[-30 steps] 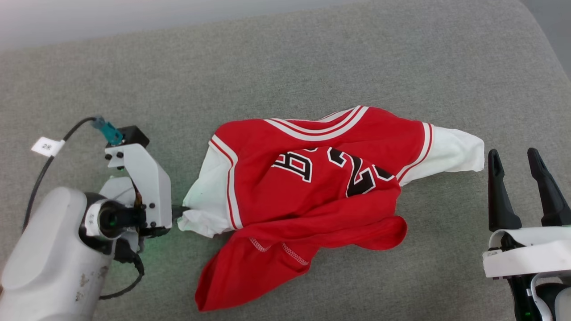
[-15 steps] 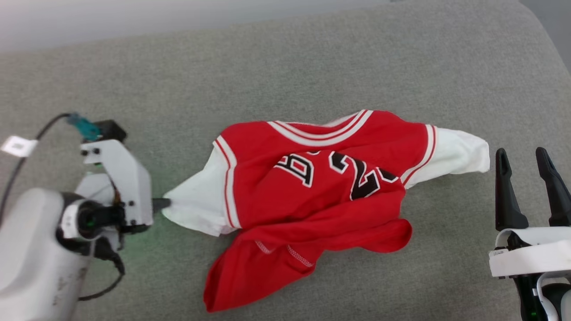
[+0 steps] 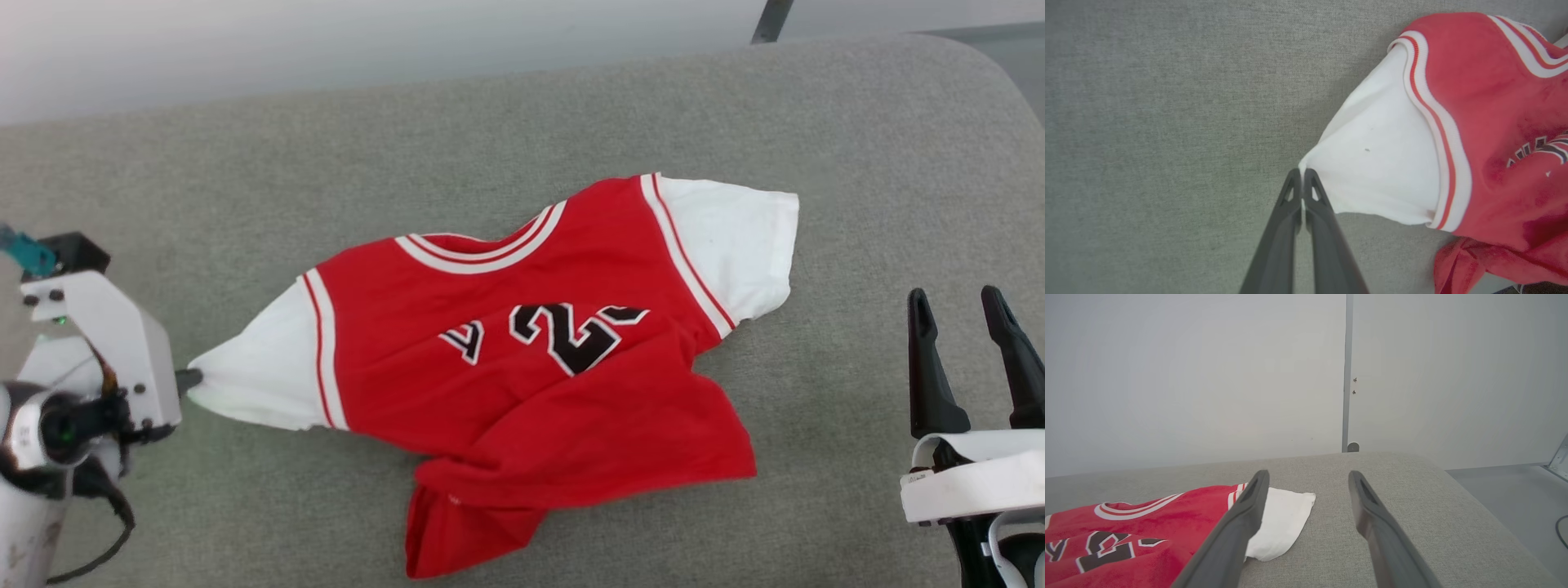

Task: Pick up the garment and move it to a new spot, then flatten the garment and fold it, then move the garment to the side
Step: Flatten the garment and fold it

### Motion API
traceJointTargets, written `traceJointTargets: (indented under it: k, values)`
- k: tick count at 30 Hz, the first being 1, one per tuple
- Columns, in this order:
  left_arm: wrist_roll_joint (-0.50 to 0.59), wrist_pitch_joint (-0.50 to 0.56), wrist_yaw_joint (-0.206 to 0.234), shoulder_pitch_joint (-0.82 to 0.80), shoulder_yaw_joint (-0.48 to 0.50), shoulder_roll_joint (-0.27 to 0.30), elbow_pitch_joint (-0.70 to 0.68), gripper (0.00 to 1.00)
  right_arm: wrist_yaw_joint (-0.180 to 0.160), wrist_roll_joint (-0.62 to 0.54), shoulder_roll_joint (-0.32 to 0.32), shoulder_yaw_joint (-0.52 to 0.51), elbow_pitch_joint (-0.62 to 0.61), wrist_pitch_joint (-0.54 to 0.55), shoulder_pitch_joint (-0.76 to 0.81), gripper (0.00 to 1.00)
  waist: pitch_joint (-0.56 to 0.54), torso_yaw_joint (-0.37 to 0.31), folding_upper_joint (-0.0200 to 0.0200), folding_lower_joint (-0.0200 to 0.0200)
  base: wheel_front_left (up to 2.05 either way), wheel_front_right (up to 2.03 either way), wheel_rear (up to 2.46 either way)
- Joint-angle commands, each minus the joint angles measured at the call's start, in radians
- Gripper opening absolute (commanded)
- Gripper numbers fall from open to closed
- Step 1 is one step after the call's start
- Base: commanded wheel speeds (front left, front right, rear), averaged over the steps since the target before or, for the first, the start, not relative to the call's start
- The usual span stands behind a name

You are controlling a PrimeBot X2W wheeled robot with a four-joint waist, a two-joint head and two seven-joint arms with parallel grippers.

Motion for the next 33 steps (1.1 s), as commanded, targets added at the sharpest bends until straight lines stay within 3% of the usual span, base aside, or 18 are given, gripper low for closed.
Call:
traceJointTargets:
  k: [1, 10, 13, 33]
  values:
    - [0.008, -0.009, 0.003, 0.019, 0.006, 0.007, 0.002, 0.00, -0.001, -0.006, -0.005, -0.001, -0.004, 0.003, 0.010, 1.00, -0.011, 0.010, -0.0001, -0.0001, 0.00, 0.00, 0.00]
    - [0.004, -0.089, -0.017, 0.073, 0.009, -0.020, 0.045, 0.00, -0.001, -0.005, -0.009, 0.006, -0.018, 0.023, 0.021, 1.00, -0.033, 0.031, -0.0001, -0.0001, 0.00, 0.00, 0.00]
    - [0.001, -0.114, -0.021, 0.078, 0.011, -0.037, 0.062, 1.00, -0.001, -0.004, -0.011, 0.008, -0.021, 0.028, 0.022, 1.00, -0.040, 0.035, -0.0001, -0.0001, 0.00, 0.00, 0.00]
    - [-0.013, -0.251, -0.021, 0.186, 0.055, -0.068, -0.059, 1.00, -0.001, -0.006, -0.018, 0.008, -0.034, 0.051, 0.056, 1.00, -0.173, 0.079, -0.0001, -0.0001, 0.00, 0.00, 0.00]
